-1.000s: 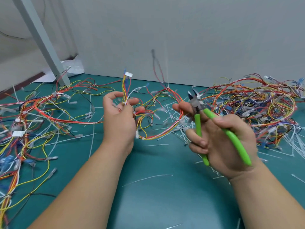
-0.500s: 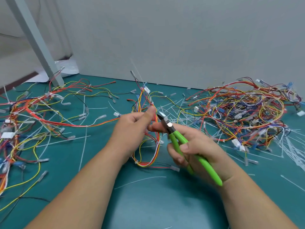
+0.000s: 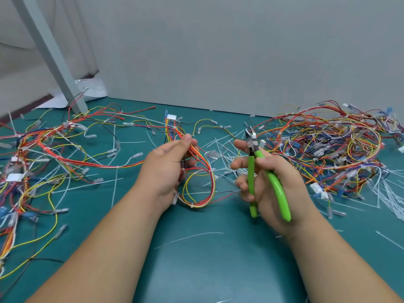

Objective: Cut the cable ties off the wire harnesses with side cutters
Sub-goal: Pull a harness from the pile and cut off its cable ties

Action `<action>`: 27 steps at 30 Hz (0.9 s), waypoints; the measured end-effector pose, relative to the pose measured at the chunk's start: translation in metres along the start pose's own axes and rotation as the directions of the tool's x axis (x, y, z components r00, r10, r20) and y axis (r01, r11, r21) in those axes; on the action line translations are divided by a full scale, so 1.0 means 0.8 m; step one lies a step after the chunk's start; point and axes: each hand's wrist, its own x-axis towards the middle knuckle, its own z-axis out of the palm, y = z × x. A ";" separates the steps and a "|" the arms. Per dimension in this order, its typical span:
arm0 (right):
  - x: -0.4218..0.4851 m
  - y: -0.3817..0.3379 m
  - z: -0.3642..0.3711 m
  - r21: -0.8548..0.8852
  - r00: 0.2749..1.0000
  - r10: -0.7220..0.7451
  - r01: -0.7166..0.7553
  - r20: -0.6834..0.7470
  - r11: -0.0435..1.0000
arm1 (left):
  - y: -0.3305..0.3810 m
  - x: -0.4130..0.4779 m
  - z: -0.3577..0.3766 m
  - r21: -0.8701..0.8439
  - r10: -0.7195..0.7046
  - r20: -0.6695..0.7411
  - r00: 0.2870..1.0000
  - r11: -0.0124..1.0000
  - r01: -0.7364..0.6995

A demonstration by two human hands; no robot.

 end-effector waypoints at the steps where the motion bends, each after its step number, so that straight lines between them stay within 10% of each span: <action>1: 0.000 0.000 0.000 0.008 1.000 0.003 -0.002 -0.013 1.000 | 0.000 -0.001 0.001 0.008 0.015 -0.006 1.000 1.000 -0.015; 13: -0.004 0.007 0.015 -0.281 0.977 -0.176 0.138 -0.117 0.950 | -0.024 0.007 0.005 0.391 0.289 -0.109 0.951 0.892 -0.226; 17: -0.006 0.005 0.018 -0.514 0.964 -0.248 0.164 -0.099 0.842 | -0.028 0.012 0.006 0.258 0.253 -0.068 0.965 0.939 -0.228; 27: -0.015 0.018 0.019 -0.874 0.970 -0.233 0.050 -0.073 0.483 | -0.029 0.003 0.005 0.612 0.407 0.006 0.913 0.721 -0.326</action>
